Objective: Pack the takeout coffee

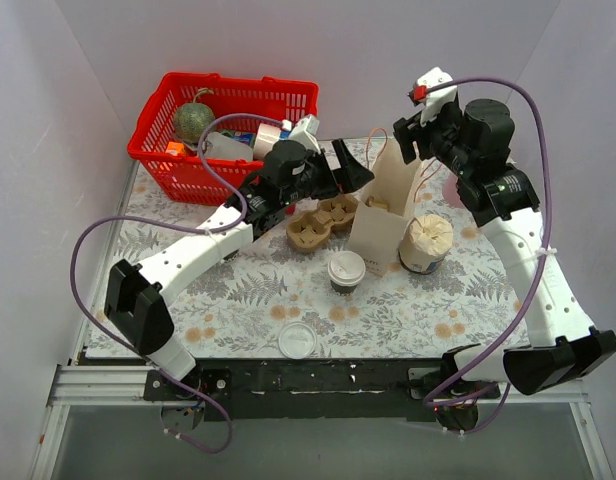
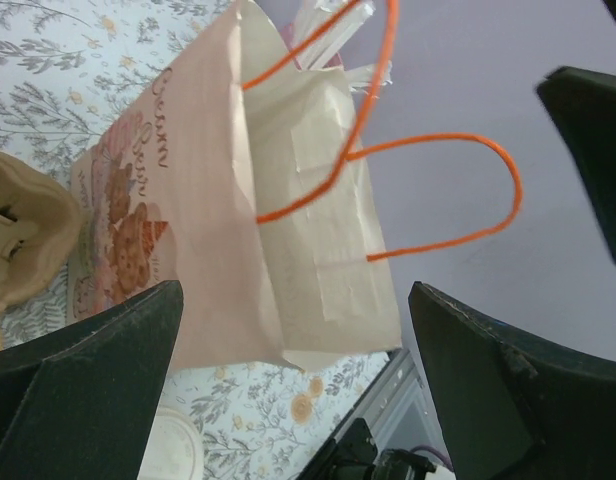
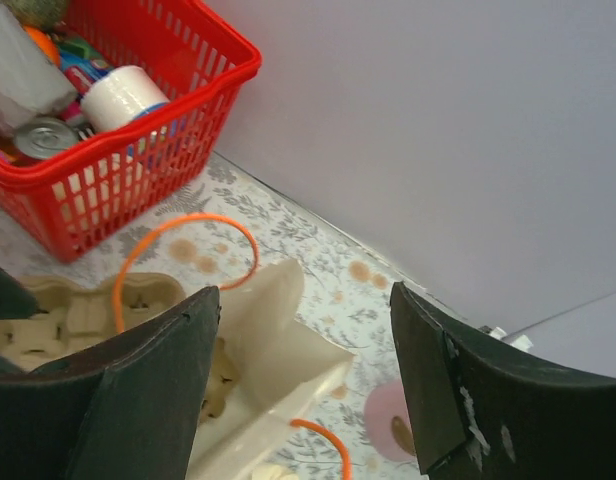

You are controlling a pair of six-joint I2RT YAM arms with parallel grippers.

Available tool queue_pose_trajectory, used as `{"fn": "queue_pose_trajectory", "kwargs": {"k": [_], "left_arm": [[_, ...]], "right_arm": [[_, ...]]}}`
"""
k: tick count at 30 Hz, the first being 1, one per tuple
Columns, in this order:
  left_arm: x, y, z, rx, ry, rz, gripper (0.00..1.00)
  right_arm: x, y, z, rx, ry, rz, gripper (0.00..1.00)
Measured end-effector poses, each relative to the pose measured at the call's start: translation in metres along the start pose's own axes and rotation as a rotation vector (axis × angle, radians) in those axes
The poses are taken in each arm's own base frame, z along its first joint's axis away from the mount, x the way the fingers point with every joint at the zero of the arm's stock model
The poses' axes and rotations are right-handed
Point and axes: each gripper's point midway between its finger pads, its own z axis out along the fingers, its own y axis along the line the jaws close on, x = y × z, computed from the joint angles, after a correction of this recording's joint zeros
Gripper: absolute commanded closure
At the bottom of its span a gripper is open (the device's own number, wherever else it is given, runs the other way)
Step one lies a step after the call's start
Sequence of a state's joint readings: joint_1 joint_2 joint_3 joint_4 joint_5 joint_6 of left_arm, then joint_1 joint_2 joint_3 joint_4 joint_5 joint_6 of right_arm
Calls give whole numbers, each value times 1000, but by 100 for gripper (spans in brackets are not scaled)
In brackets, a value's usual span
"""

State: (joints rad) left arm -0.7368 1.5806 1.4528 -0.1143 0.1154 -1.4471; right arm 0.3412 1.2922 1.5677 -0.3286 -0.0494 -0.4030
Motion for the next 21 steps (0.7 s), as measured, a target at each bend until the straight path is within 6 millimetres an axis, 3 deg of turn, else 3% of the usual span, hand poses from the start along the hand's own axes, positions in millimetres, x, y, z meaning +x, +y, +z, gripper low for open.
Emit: {"fn": "queue_pose_trajectory", "kwargs": {"k": [6, 7, 10, 11, 17, 21], "left_arm": [[12, 28, 27, -87, 33, 30, 2], [15, 32, 33, -97, 46, 34, 7], [22, 42, 51, -117, 77, 50, 30], [23, 45, 57, -124, 85, 57, 47], [28, 55, 75, -147, 117, 117, 100], [24, 53, 76, -146, 118, 197, 100]], "right_arm": [[-1, 11, 4, -48, 44, 157, 25], [1, 12, 5, -48, 57, 178, 25], [16, 17, 6, -42, 125, 242, 25], [22, 19, 7, -44, 145, 260, 25], [53, 35, 11, -72, 251, 326, 27], [64, 42, 16, -85, 292, 357, 28]]}}
